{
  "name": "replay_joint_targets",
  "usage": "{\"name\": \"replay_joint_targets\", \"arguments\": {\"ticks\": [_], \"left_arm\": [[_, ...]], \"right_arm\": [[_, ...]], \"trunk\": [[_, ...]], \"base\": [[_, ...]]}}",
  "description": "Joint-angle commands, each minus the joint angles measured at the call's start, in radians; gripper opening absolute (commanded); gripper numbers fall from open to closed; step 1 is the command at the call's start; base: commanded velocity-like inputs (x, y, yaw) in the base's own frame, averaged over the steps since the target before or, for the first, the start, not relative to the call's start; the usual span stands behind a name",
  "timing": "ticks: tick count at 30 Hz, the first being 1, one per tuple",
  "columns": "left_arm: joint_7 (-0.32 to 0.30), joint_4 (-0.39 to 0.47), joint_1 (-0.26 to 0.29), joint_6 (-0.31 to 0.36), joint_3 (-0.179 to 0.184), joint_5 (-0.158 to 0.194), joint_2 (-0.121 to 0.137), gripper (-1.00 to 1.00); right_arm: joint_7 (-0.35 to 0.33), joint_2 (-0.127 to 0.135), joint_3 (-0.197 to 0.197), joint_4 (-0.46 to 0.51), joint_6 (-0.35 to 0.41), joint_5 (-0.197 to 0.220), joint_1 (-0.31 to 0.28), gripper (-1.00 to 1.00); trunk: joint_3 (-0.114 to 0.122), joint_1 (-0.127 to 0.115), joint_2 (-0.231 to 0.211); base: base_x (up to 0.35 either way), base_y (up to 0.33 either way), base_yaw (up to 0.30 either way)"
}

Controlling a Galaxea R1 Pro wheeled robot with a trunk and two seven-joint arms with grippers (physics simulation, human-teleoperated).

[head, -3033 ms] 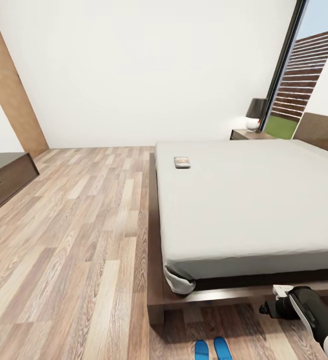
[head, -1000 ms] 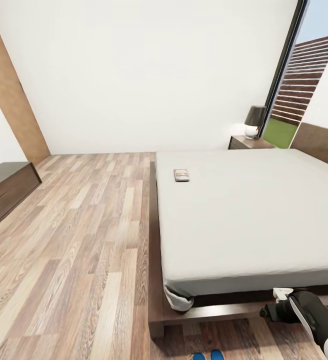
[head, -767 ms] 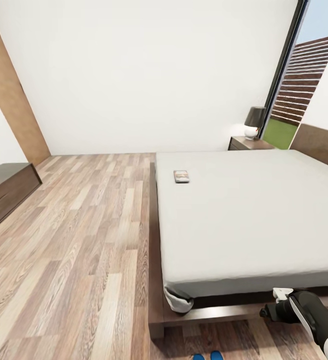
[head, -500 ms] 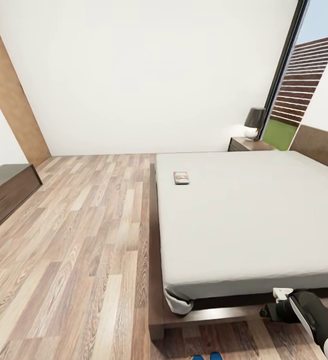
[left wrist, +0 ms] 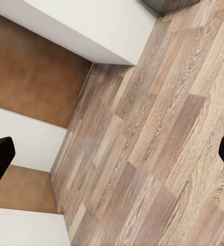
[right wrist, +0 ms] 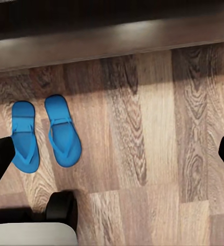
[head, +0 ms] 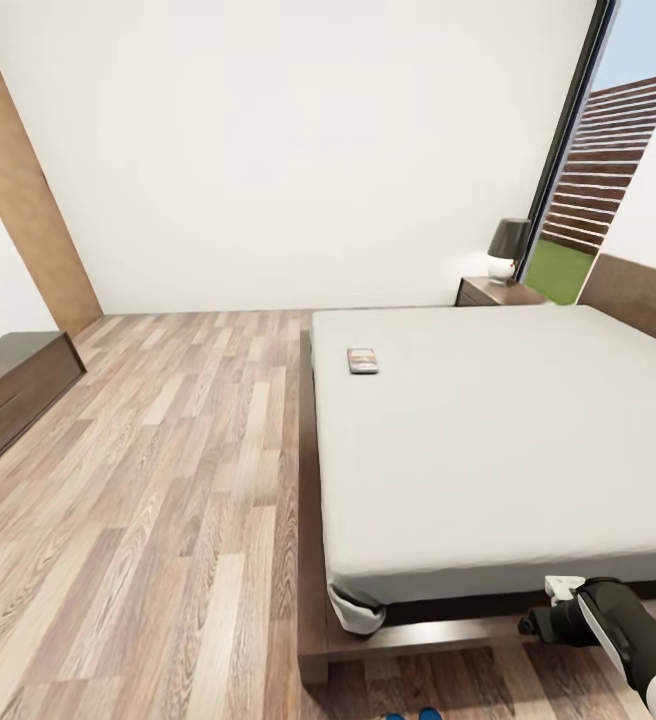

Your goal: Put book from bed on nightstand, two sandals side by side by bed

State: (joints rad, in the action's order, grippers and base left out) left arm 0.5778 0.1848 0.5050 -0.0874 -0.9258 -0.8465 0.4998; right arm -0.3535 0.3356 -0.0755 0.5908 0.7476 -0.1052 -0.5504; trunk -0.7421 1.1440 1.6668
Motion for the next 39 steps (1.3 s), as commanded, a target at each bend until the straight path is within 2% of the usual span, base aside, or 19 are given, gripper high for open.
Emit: {"name": "replay_joint_targets", "arguments": {"ticks": [1,39], "left_arm": [[0.002,-0.002,0.001,-0.007,-0.008,-0.006,0.000,1.00],[0.002,-0.002,0.001,-0.008,-0.008,-0.006,-0.010,1.00]], "right_arm": [[-0.008,-0.001,-0.004,0.001,0.003,-0.011,0.000,1.00],[-0.010,-0.003,-0.002,0.001,0.002,-0.012,0.000,1.00]], "trunk": [[0.002,-0.004,-0.007],[0.121,-0.150,-0.273]], "base": [[0.000,0.000,0.000],[0.000,0.000,0.000]]}}
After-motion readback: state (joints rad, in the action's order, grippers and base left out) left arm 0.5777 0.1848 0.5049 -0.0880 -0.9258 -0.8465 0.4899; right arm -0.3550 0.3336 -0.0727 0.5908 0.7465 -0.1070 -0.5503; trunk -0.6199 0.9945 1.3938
